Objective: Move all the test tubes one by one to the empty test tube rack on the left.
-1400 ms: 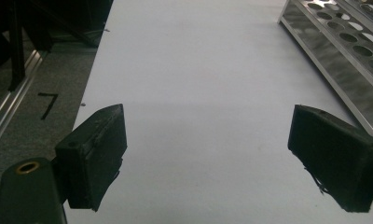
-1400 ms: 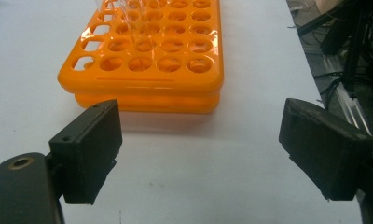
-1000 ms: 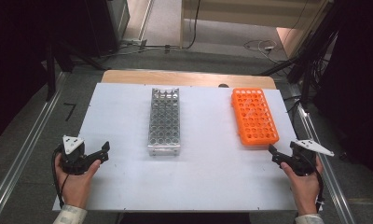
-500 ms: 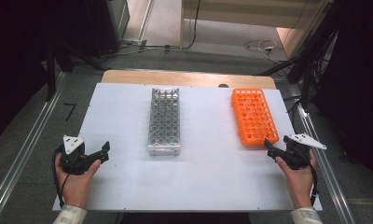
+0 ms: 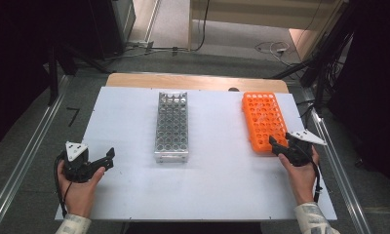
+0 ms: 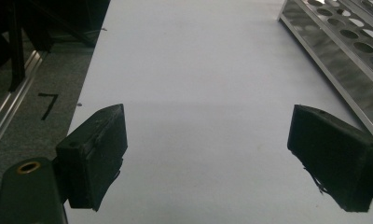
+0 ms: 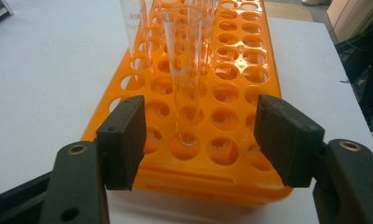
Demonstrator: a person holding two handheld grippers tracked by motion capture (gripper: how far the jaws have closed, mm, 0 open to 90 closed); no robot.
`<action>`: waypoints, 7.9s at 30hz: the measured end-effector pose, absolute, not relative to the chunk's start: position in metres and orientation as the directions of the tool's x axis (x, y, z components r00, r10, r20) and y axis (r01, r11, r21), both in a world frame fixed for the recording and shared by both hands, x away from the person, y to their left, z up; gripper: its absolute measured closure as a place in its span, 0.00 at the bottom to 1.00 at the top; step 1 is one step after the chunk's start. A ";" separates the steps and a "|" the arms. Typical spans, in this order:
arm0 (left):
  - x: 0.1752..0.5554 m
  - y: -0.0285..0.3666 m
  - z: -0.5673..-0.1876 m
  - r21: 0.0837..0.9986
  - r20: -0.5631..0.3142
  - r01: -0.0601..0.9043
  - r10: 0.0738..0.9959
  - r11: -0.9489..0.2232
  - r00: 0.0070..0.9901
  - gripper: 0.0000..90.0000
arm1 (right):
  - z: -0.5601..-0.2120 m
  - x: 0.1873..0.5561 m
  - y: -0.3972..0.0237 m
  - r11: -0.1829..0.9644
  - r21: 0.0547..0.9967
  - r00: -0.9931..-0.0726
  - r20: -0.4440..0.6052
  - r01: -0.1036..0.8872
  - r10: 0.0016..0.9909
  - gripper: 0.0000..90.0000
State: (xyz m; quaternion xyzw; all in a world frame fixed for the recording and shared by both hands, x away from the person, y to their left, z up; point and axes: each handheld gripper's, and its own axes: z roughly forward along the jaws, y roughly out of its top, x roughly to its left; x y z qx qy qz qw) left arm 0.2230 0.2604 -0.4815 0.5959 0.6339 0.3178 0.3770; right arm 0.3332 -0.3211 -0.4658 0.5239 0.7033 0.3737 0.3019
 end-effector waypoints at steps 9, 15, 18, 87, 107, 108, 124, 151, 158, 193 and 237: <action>0.222 0.261 -0.481 0.858 -0.105 0.505 0.994 0.094 -0.007 0.14 | -0.468 0.345 -0.315 0.187 0.852 -0.279 -0.049 0.490 0.959 0.58; 0.222 0.261 -0.481 0.858 -0.106 0.505 0.994 0.096 -0.010 0.14 | -0.471 0.349 -0.312 0.196 0.849 -0.294 -0.051 0.490 0.955 0.68; 0.223 0.260 -0.481 0.857 -0.103 0.507 0.995 0.091 -0.006 0.14 | -0.472 0.350 -0.312 0.197 0.851 -0.294 -0.053 0.487 0.954 0.76; 0.234 0.206 -0.456 0.887 -0.117 0.460 0.977 0.024 0.175 0.16 | -0.432 0.306 -0.257 0.269 0.886 -0.506 -0.046 0.377 0.862 0.82; 0.250 0.154 -0.444 0.886 -0.092 0.460 0.950 -0.059 0.298 0.16 | -0.437 0.302 -0.221 0.327 0.870 -0.584 -0.056 0.370 0.810 0.82; 0.251 0.152 -0.444 0.885 -0.094 0.462 0.948 -0.060 0.304 0.16 | -0.438 0.302 -0.218 0.337 0.867 -0.593 -0.060 0.368 0.803 0.82; 0.264 0.110 -0.435 0.892 -0.089 0.439 0.910 -0.108 0.404 0.17 | -0.444 0.301 -0.194 0.380 0.852 -0.641 -0.069 0.361 0.765 0.82; 0.278 0.025 -0.419 0.909 -0.084 0.378 0.811 -0.177 0.579 0.29 | -0.445 0.302 -0.173 0.411 0.844 -0.683 -0.074 0.345 0.727 0.82; 0.283 0.008 -0.420 0.915 -0.077 0.358 0.792 -0.185 0.606 0.47 | -0.445 0.298 -0.168 0.417 0.844 -0.699 -0.071 0.338 0.711 0.82; 0.286 0.027 -0.410 0.925 -0.105 0.353 0.797 -0.142 0.595 0.84 | -0.440 0.295 -0.172 0.341 0.881 -0.728 0.005 0.327 0.685 0.38; 0.267 0.071 -0.443 0.885 0.004 0.403 0.871 -0.232 0.491 0.84 | -0.446 0.297 -0.194 0.321 0.875 -0.692 0.021 0.362 0.722 0.30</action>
